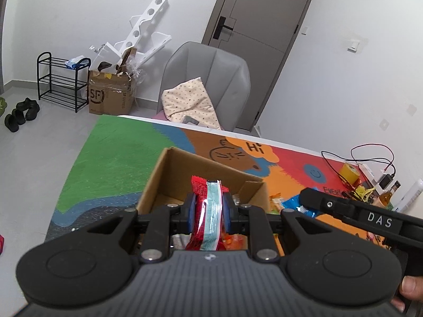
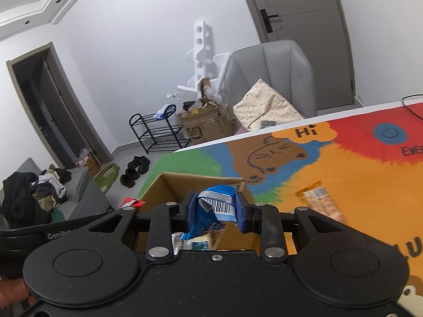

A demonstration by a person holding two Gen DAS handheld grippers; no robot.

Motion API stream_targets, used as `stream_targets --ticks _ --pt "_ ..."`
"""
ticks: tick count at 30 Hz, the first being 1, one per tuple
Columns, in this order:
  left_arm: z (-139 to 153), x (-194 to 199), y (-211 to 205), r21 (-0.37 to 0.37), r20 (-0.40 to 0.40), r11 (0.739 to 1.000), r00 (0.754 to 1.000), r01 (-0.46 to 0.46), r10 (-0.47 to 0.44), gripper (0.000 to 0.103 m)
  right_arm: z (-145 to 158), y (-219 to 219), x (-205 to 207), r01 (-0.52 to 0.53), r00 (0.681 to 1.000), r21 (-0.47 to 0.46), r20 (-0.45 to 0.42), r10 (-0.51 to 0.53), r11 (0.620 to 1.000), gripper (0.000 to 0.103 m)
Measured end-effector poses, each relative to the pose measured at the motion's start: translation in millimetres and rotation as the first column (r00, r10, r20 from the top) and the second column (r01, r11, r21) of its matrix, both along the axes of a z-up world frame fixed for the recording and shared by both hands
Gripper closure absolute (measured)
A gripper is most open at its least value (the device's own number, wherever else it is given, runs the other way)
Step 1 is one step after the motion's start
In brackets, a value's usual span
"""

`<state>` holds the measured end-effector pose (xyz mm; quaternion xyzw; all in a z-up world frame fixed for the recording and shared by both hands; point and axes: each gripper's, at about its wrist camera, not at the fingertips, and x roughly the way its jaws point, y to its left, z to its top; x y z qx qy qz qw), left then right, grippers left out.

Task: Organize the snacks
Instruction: 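Carry both packets over the cardboard box and open both grippers to drop them, then move both grippers back over the green and clear packets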

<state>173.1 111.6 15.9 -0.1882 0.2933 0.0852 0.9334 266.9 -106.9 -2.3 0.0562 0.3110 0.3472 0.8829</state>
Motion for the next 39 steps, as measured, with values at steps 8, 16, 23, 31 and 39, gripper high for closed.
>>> stream_targets --ticks 8,16,23,31,39 --pt "-12 4 22 -0.01 -0.038 1.0 0.999 -0.013 0.013 0.079 -11 28 6 -0.03 0.999 -0.005 -0.041 0.029 1.0 0.059" --pt "-10 -6 28 -0.028 -0.036 0.999 0.999 -0.036 0.035 0.044 -10 11 6 -0.013 0.999 0.016 -0.044 0.014 1.0 0.044" --pt "-6 -5 12 -0.021 -0.024 1.0 1.0 -0.014 0.014 0.026 -10 -28 11 0.047 0.997 0.023 -0.062 -0.045 0.999 0.039" --pt "-3 3 -18 -0.017 -0.028 0.999 0.999 0.036 -0.037 0.024 -14 -64 18 0.094 0.993 0.028 -0.076 -0.092 0.995 0.034" --pt "-2 11 -46 -0.01 -0.033 0.996 0.996 0.084 -0.084 0.024 -20 -86 25 0.115 0.99 0.027 -0.088 -0.112 0.993 0.034"
